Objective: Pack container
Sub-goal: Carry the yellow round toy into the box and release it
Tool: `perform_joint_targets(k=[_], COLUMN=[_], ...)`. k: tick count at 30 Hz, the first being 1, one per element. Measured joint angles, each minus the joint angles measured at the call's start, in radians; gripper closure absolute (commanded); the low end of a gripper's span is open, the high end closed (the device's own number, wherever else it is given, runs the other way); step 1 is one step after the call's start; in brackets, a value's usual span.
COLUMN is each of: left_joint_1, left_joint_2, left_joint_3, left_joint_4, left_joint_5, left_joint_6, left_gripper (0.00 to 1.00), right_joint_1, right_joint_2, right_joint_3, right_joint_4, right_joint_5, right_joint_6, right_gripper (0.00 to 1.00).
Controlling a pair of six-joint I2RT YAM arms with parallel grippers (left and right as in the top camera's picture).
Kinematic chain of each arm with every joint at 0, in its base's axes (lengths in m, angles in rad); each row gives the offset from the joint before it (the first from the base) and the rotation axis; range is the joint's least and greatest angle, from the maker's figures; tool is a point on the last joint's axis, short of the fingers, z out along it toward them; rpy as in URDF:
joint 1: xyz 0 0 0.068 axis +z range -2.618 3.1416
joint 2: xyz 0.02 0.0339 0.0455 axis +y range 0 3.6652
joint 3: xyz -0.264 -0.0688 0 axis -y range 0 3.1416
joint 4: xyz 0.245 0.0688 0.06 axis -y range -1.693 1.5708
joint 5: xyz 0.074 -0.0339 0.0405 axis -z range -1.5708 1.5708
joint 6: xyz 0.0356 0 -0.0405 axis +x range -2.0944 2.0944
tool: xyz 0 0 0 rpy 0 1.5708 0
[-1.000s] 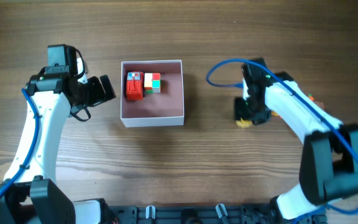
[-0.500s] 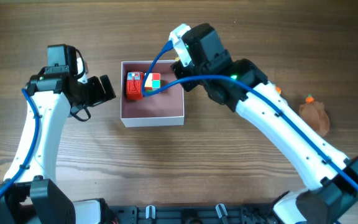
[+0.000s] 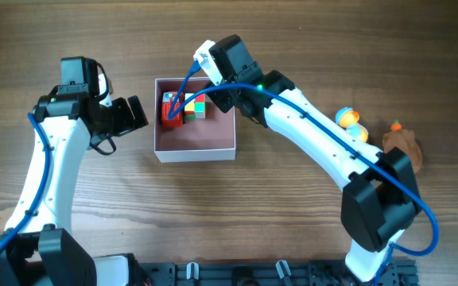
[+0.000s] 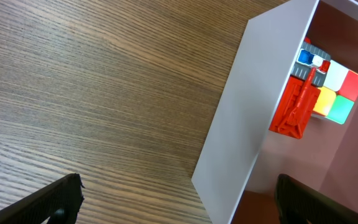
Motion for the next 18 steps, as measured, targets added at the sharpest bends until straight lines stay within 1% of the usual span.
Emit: perform_joint_targets(k=[1,2,4,5,6,8,18], left_joint_1=[0.000,0.000,0.000,0.000,0.000,0.000,0.000], left_joint_2=[0.000,0.000,0.000,0.000,0.000,0.000,0.000], left_joint_3=[0.000,0.000,0.000,0.000,0.000,0.000,0.000], left_joint_4=[0.000,0.000,0.000,0.000,0.000,0.000,0.000], left_joint_5=[0.000,0.000,0.000,0.000,0.000,0.000,0.000], left_joint_6=[0.000,0.000,0.000,0.000,0.000,0.000,0.000], left_gripper=[0.00,0.00,0.00,0.00,0.00,0.00,0.00], right_joint_1=[0.000,0.000,0.000,0.000,0.000,0.000,0.000], right_joint_2=[0.008,0.016,0.026,0.031,0.034,0.035,0.035], right_joint_3=[0.000,0.000,0.000,0.000,0.000,0.000,0.000], right_joint_4=[0.000,0.000,0.000,0.000,0.000,0.000,-0.004], right_joint_5=[0.000,0.000,0.000,0.000,0.000,0.000,0.000], right_joint_6=[0.000,0.000,0.000,0.000,0.000,-0.009,-0.006], right_gripper=[0.89,0.77,0.59,0.43,0.31,0.30,0.30])
